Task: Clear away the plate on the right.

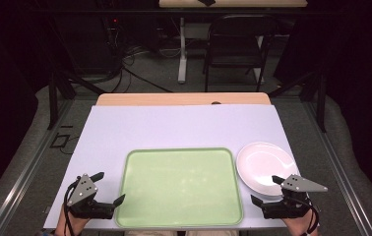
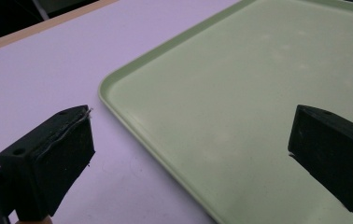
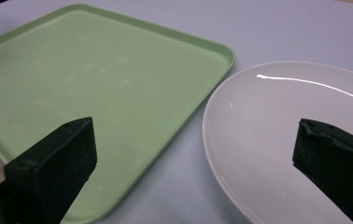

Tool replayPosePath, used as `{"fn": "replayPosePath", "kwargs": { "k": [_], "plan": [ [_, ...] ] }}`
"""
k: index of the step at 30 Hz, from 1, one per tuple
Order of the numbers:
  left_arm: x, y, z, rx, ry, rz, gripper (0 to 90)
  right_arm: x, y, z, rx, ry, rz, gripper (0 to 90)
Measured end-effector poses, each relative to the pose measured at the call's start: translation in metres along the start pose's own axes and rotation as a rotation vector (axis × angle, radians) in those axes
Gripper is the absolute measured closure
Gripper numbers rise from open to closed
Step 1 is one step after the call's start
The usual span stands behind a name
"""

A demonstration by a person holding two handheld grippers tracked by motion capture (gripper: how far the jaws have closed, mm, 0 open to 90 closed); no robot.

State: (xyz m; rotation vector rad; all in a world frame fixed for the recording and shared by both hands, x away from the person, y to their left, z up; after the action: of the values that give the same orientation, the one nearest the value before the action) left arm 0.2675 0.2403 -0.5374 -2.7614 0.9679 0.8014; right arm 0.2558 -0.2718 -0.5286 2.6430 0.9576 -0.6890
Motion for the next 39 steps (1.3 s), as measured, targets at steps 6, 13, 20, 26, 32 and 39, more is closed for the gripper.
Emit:
{"fn": "replayPosePath", "kwargs": {
  "k": [6,13,20,26,32,39],
  "plan": [
    [0.0,0.0,0.0,-0.001,0.0,-0.001,0.0,0.0,0.012,0.006,0.078,-0.004,0.016,0.0],
    [0.001,0.002,0.0,0.0,0.002,0.01,0.0,-0.002,0.026,0.011,0.147,-0.009,0.048,0.0],
    [0.001,0.001,-0.001,-0.002,0.007,0.009,0.0,-0.002,0.037,0.017,0.203,-0.023,0.071,0.0],
    [0.0,0.002,0.0,0.003,0.006,0.015,0.0,-0.003,0.045,0.021,0.267,-0.016,0.068,0.0],
    [0.001,0.002,0.0,0.003,0.004,0.015,0.0,-0.003,0.053,0.025,0.328,-0.021,0.074,0.0],
    [0.001,0.002,0.0,0.003,0.001,0.016,0.0,-0.002,0.06,0.03,0.384,-0.039,0.082,0.0]
  ]
}}
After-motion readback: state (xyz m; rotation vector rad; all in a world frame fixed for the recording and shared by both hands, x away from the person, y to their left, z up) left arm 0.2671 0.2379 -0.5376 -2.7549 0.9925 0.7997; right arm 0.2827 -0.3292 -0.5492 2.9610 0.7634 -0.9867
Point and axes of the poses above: each handheld gripper's, and its own axes: x roughly forward along the jaws, z roughly out of its underside, y roughly to its right, the point moved 4 cm from there along x, roughly forward along the jaws, and after that the axes turned 10 degrees about -x, right-handed, at the moved point
